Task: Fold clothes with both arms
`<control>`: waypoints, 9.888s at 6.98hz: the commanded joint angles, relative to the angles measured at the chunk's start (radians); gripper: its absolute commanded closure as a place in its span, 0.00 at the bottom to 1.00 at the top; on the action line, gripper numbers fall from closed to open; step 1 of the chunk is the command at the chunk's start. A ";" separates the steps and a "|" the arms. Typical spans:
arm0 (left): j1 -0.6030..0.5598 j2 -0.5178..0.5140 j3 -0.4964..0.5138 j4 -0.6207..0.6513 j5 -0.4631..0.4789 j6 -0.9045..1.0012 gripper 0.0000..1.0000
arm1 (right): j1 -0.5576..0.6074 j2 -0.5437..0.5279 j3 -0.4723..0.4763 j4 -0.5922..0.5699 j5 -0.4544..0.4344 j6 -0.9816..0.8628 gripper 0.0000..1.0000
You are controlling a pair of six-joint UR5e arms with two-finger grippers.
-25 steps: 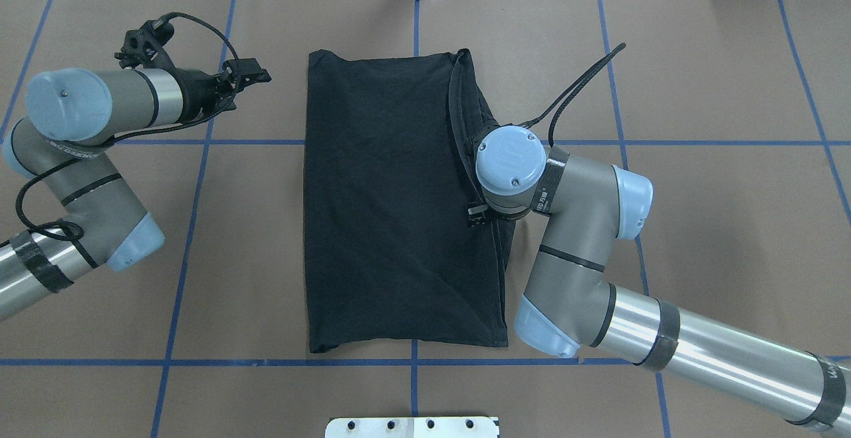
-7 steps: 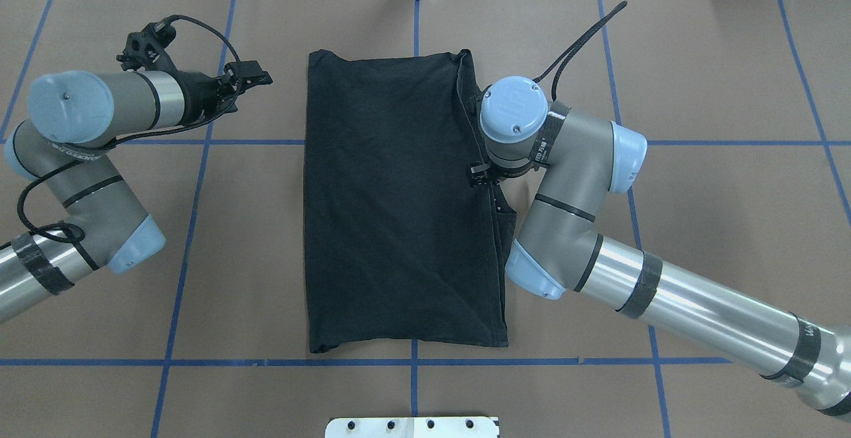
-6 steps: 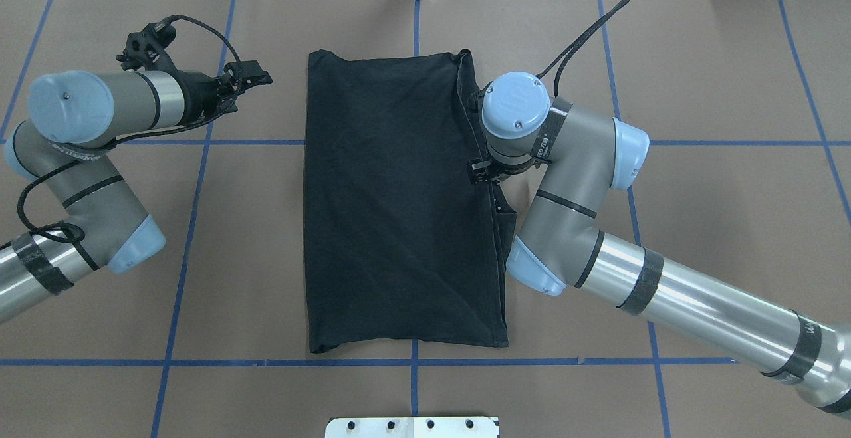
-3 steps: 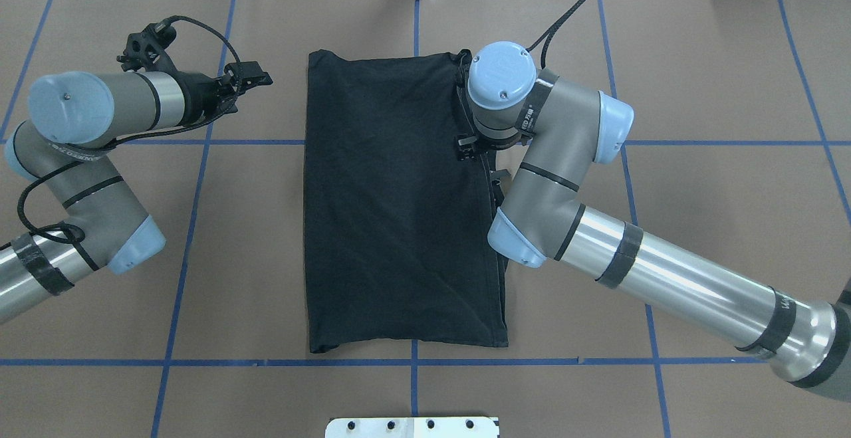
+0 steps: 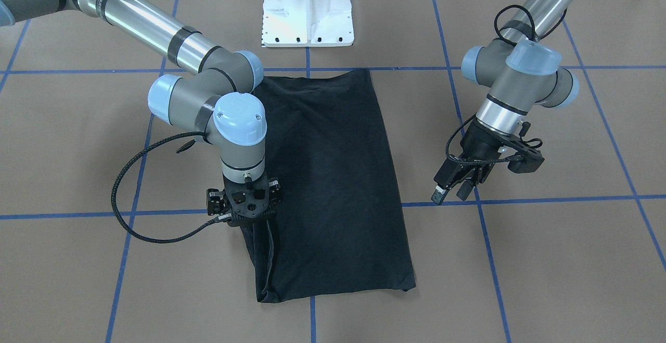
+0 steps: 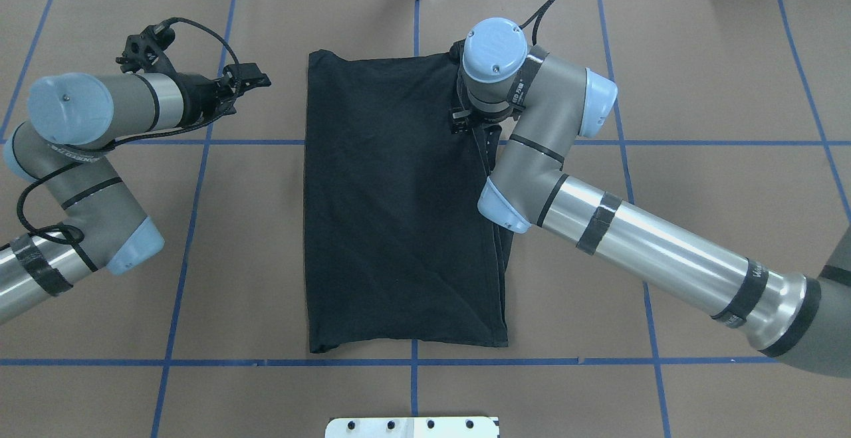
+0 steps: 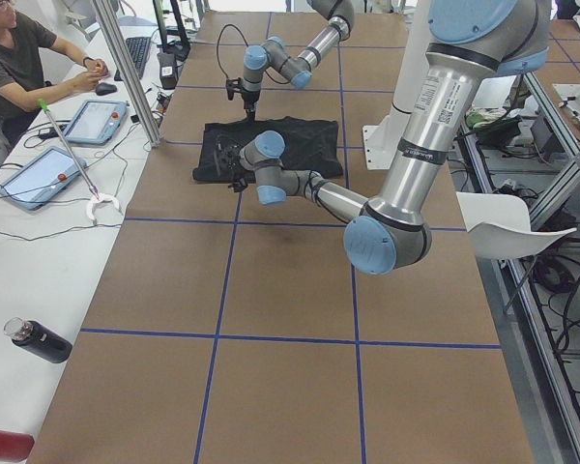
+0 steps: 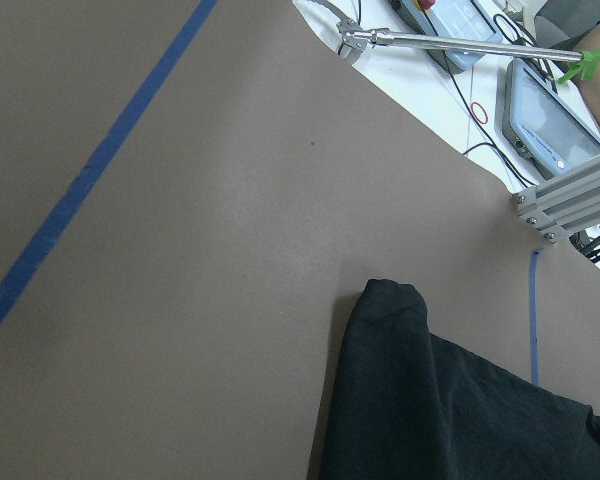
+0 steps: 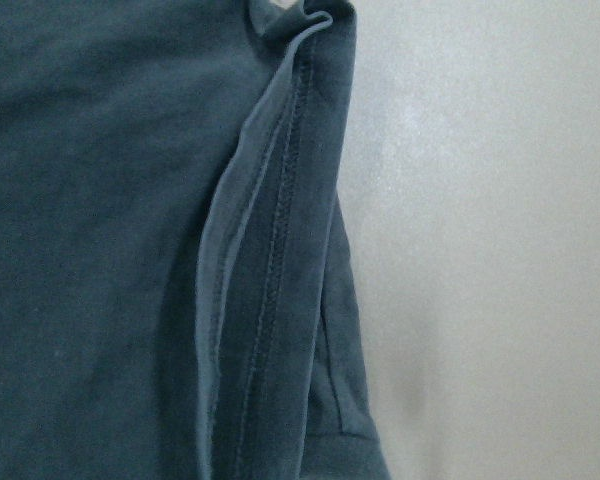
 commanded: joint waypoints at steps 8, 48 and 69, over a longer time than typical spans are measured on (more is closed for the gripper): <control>0.014 0.002 -0.003 0.000 0.001 -0.002 0.00 | 0.062 0.012 -0.072 0.029 0.027 -0.037 0.00; 0.600 0.207 -0.365 0.132 0.144 -0.342 0.49 | 0.016 -0.471 0.698 0.029 0.391 0.426 0.00; 0.600 0.201 -0.434 0.202 0.133 -0.341 1.00 | -0.412 -0.456 0.662 0.020 0.011 0.789 0.00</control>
